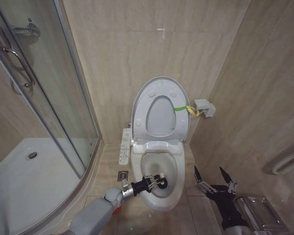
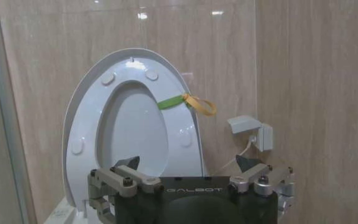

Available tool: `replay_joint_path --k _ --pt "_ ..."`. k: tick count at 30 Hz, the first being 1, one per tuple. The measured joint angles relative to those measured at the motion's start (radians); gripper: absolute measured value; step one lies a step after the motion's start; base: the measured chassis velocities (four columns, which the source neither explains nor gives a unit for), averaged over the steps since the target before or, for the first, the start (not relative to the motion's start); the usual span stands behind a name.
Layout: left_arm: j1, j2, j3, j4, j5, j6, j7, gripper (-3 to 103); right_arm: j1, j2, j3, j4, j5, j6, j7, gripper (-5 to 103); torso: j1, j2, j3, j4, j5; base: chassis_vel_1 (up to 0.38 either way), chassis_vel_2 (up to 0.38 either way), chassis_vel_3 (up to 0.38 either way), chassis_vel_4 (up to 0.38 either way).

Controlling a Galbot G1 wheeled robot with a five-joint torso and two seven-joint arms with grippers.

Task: Open the toilet lid, clean the toilet bowl with a toilet brush, close the toilet lid, and flush.

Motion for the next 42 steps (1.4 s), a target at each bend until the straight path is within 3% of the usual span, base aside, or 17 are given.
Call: replay_joint_path --k 3,9,13,16,22,25,28,36,39,42 --pt "0.009 0.011 -0.009 -0.013 -0.005 -0.003 -0.003 17 0.0 0.0 0.0 0.0 0.0 0.0 0.0 100 0.0 0.0 0.0 -0.0002 -0.0001 0.0 0.0 0.0 0.0" --pt "0.054 0.095 0.017 -0.234 -0.057 0.063 -0.031 17 0.0 0.0 0.0 0.0 0.0 0.0 0.0 100 0.0 0.0 0.0 -0.0003 -0.0001 0.0 0.0 0.0 0.0" --pt "0.06 0.103 0.026 -0.281 -0.066 0.081 -0.043 17 0.0 0.0 0.0 0.0 0.0 0.0 0.0 100 0.0 0.0 0.0 -0.0002 0.0 0.0 0.0 0.0 0.0" --pt "0.052 0.085 0.029 -0.248 -0.064 0.078 -0.042 17 0.0 0.0 0.0 0.0 0.0 0.0 0.0 100 0.0 0.0 0.0 -0.0002 0.0 0.0 0.0 0.0 0.0" --pt "0.017 0.009 0.01 -0.034 -0.024 0.023 -0.007 17 0.0 0.0 0.0 0.0 0.0 0.0 0.0 100 0.0 0.0 0.0 0.0002 0.0003 0.0 0.0 0.0 0.0" --pt "0.01 -0.003 0.005 0.005 -0.02 0.011 0.001 17 0.0 0.0 0.0 0.0 0.0 0.0 0.0 100 0.0 0.0 0.0 0.0 -0.0001 0.0 0.0 0.0 0.0" --pt "0.012 0.003 0.004 -0.003 -0.023 0.011 0.002 17 0.0 0.0 0.0 0.0 0.0 0.0 0.0 100 0.0 0.0 0.0 0.0 0.0001 0.0 0.0 0.0 0.0" --pt "0.051 0.066 0.014 -0.228 -0.075 0.081 -0.033 17 0.0 0.0 0.0 0.0 0.0 0.0 0.0 100 0.0 0.0 0.0 -0.0003 0.0001 0.0 0.0 0.0 0.0" --pt "0.051 0.064 0.014 -0.233 -0.069 0.084 -0.037 17 0.0 0.0 0.0 0.0 0.0 0.0 0.0 100 0.0 0.0 0.0 -0.0002 0.0002 0.0 0.0 0.0 0.0" --pt "0.038 0.04 0.008 -0.157 -0.039 0.063 -0.025 17 0.0 0.0 0.0 0.0 0.0 0.0 0.0 100 0.0 0.0 0.0 -0.0002 -0.0001 0.0 0.0 0.0 0.0"
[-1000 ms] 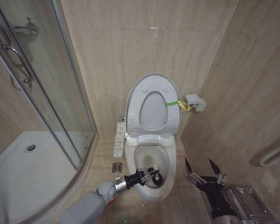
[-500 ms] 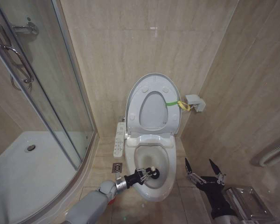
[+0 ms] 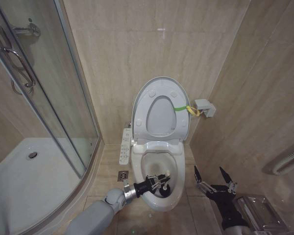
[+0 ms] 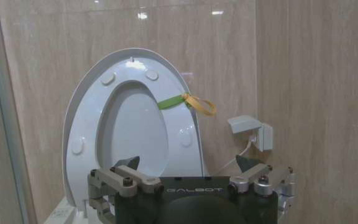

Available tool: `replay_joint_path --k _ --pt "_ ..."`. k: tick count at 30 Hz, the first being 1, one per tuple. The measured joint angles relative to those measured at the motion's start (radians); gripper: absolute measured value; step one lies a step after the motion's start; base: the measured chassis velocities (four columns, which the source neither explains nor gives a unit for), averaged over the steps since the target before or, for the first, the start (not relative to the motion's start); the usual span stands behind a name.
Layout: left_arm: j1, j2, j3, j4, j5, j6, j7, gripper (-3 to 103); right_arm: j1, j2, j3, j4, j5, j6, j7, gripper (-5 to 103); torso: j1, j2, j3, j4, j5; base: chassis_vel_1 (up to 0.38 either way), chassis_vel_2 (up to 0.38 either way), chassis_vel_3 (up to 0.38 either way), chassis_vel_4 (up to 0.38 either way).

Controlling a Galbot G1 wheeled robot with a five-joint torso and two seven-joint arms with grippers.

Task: Open the toilet lid, clean the toilet bowl with a toilet brush, close the toilet lid, and flush.

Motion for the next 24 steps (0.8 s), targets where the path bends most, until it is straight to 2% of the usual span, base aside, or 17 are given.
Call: replay_joint_path --k 1,4,9,14,16,19,24 --pt "0.0 0.0 0.0 0.0 0.0 0.0 0.0 17 0.0 0.0 0.0 0.0 0.0 0.0 0.0 100 0.0 0.0 0.0 0.0 0.0 0.0 0.0 0.0 0.0" --pt "-0.017 -0.028 -0.013 0.113 0.028 -0.036 0.02 17 0.0 0.0 0.0 0.0 0.0 0.0 0.0 100 0.0 0.0 0.0 0.0001 0.0 0.0 0.0 0.0 0.0" --pt "-0.019 -0.035 -0.033 0.156 0.03 -0.049 0.026 17 0.0 0.0 0.0 0.0 0.0 0.0 0.0 100 0.0 0.0 0.0 0.0003 0.0001 0.0 0.0 0.0 0.0" --pt "0.011 -0.004 -0.066 0.078 0.053 -0.046 -0.006 17 0.0 0.0 0.0 0.0 0.0 0.0 0.0 100 0.0 0.0 0.0 0.0001 0.0002 0.0 0.0 0.0 0.0" --pt "0.029 0.01 -0.121 0.029 0.134 -0.059 -0.023 17 0.0 0.0 0.0 0.0 0.0 0.0 0.0 100 0.0 0.0 0.0 -0.0002 -0.0003 0.0 0.0 0.0 0.0" --pt "0.053 0.034 -0.183 -0.018 0.194 -0.079 -0.029 16 0.0 0.0 0.0 0.0 0.0 0.0 0.0 100 0.0 0.0 0.0 0.0 0.0 0.0 0.0 0.0 0.0" --pt "0.083 0.068 -0.229 -0.064 0.212 -0.083 -0.03 16 0.0 0.0 0.0 0.0 0.0 0.0 0.0 100 0.0 0.0 0.0 0.0002 0.0004 0.0 0.0 0.0 0.0"
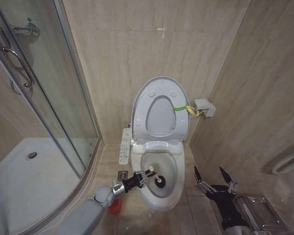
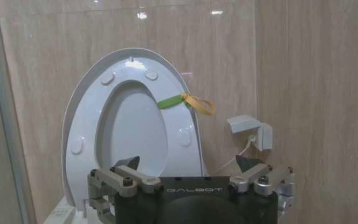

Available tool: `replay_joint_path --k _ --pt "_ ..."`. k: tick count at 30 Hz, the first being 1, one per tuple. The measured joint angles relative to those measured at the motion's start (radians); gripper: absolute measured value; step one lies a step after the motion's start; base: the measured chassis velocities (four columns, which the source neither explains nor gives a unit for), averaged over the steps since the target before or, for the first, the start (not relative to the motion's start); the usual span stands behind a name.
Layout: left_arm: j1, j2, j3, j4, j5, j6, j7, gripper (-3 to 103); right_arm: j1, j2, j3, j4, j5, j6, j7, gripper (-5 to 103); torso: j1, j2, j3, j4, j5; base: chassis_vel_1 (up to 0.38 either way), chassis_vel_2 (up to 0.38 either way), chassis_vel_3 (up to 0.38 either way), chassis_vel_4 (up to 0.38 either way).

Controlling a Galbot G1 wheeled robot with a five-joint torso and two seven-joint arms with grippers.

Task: Open the toilet lid, clean the toilet bowl with a toilet brush, close the toilet lid, and flush.

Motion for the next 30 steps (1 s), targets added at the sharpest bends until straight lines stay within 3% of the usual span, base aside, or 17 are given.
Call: replay_joint_path --k 12,30 --pt "0.065 0.063 -0.08 -0.132 0.002 0.006 -0.005 15 0.0 0.0 0.0 0.0 0.0 0.0 0.0 100 0.0 0.0 0.0 -0.0002 -0.0006 0.0 0.0 0.0 0.0" --pt "0.249 0.123 -0.264 -0.537 -0.024 0.075 -0.116 15 0.0 0.0 0.0 0.0 0.0 0.0 0.0 100 0.0 0.0 0.0 -0.0001 -0.0004 0.0 0.0 0.0 0.0"
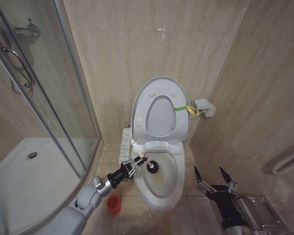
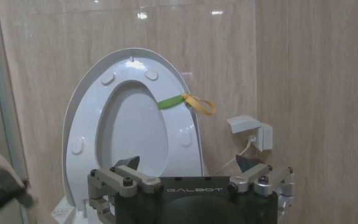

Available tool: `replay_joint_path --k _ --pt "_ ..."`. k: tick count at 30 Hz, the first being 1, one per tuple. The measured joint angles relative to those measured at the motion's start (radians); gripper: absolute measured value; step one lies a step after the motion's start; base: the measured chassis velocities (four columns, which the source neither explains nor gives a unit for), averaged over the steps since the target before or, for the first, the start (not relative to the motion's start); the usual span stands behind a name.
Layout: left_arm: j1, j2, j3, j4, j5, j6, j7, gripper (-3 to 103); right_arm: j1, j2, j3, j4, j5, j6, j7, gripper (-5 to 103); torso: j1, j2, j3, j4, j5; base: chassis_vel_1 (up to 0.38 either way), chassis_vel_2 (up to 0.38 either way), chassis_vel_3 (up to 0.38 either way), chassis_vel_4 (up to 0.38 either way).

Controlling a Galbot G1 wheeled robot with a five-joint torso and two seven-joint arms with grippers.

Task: Open the toilet lid, clean the toilet bowl with a toilet brush, close the toilet lid, and flush.

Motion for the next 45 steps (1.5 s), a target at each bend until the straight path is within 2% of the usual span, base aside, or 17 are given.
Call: replay_joint_path --k 6,13,19,24,27,32,36,39,41,43,45 --pt "0.094 -0.018 -0.063 -0.134 0.045 0.005 -0.048 15 0.0 0.0 0.0 0.0 0.0 0.0 0.0 100 0.0 0.0 0.0 0.0 0.0002 0.0 0.0 0.0 0.0" --pt "0.176 -0.09 -0.117 -0.233 0.058 0.01 -0.072 15 0.0 0.0 0.0 0.0 0.0 0.0 0.0 100 0.0 0.0 0.0 -0.0002 0.0001 0.0 0.0 0.0 0.0" --pt "0.251 -0.089 -0.164 -0.296 0.057 0.009 -0.088 15 0.0 0.0 0.0 0.0 0.0 0.0 0.0 100 0.0 0.0 0.0 0.0001 0.0003 0.0 0.0 0.0 0.0" --pt "0.274 -0.094 -0.163 -0.277 0.05 0.0 -0.091 15 0.0 0.0 0.0 0.0 0.0 0.0 0.0 100 0.0 0.0 0.0 0.0 0.0002 0.0 0.0 0.0 0.0" --pt "0.263 -0.116 -0.144 -0.194 0.019 -0.019 -0.07 15 0.0 0.0 0.0 0.0 0.0 0.0 0.0 100 0.0 0.0 0.0 0.0 0.0001 0.0 0.0 0.0 0.0" --pt "0.244 -0.151 -0.123 -0.12 -0.025 -0.05 -0.032 15 0.0 0.0 0.0 0.0 0.0 0.0 0.0 100 0.0 0.0 0.0 -0.0002 -0.0001 0.0 0.0 0.0 0.0" --pt "0.257 -0.158 -0.127 -0.152 -0.032 -0.063 -0.025 15 0.0 0.0 0.0 0.0 0.0 0.0 0.0 100 0.0 0.0 0.0 -0.0002 -0.0001 0.0 0.0 0.0 0.0" --pt "0.327 -0.135 -0.17 -0.294 -0.005 -0.051 -0.076 15 0.0 0.0 0.0 0.0 0.0 0.0 0.0 100 0.0 0.0 0.0 -0.0002 0.0003 0.0 0.0 0.0 0.0" --pt "0.348 -0.132 -0.178 -0.32 0.006 -0.047 -0.095 15 0.0 0.0 0.0 0.0 0.0 0.0 0.0 100 0.0 0.0 0.0 -0.0001 0.0002 0.0 0.0 0.0 0.0" --pt "0.422 -0.132 -0.207 -0.385 0.055 -0.039 -0.159 15 0.0 0.0 0.0 0.0 0.0 0.0 0.0 100 0.0 0.0 0.0 0.0001 0.0002 0.0 0.0 0.0 0.0" --pt "0.453 -0.14 -0.22 -0.407 0.074 -0.038 -0.182 15 0.0 0.0 0.0 0.0 0.0 0.0 0.0 100 0.0 0.0 0.0 -0.0001 0.0002 0.0 0.0 0.0 0.0"
